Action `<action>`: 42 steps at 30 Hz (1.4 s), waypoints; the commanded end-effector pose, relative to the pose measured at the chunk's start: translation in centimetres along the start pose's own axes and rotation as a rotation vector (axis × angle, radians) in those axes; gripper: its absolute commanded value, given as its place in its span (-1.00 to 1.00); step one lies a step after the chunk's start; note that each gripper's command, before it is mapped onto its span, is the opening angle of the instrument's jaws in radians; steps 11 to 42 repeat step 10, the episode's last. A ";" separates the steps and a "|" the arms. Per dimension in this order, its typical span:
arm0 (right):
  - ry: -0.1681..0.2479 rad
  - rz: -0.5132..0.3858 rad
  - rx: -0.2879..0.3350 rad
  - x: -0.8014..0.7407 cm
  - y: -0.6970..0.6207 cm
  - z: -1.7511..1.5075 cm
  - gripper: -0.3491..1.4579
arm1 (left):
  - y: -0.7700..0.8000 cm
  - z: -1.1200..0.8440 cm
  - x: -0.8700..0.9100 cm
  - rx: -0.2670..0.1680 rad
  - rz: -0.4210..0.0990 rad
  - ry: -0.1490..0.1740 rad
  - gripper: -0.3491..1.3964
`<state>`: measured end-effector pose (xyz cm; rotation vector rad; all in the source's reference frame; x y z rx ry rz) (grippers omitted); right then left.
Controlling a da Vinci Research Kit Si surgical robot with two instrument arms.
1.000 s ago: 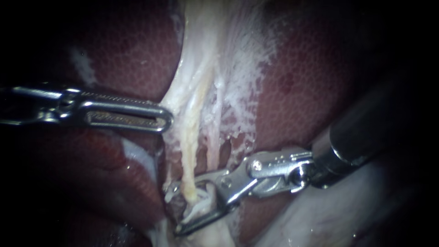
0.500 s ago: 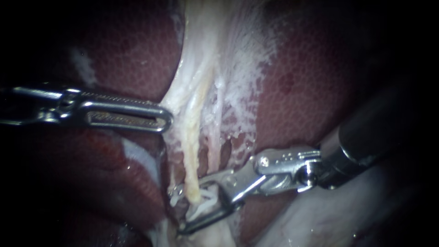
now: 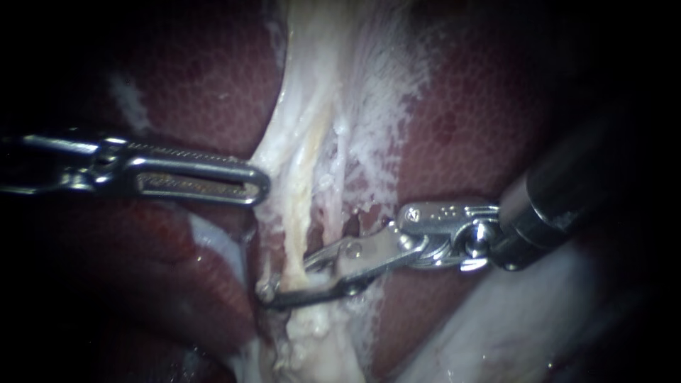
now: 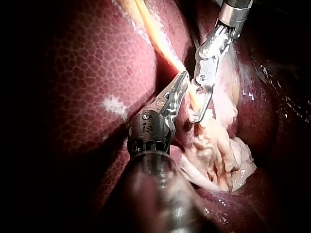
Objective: Clipping first clip left tube
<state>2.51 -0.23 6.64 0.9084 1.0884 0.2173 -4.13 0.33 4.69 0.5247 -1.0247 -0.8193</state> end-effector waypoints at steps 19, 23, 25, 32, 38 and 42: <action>0.000 0.011 0.001 0.00 -0.01 -0.01 -1.00 | 0.00 0.00 0.00 -0.001 0.000 0.000 -0.94; 0.000 0.011 0.001 0.00 -0.01 -0.01 -1.00 | 0.00 0.00 0.00 -0.001 0.000 0.000 -0.94; 0.000 0.011 0.001 0.00 -0.01 -0.01 -1.00 | 0.00 0.00 0.00 -0.001 0.000 0.000 -0.94; 0.000 0.011 0.001 0.00 -0.01 -0.01 -1.00 | 0.00 0.00 0.00 -0.001 0.000 0.000 -0.94; 0.000 0.011 0.001 0.00 -0.01 -0.01 -1.00 | 0.00 0.00 0.00 -0.001 0.000 0.000 -0.94; 0.000 0.011 0.001 0.00 -0.01 -0.01 -1.00 | 0.00 0.00 0.00 -0.001 0.000 0.000 -0.94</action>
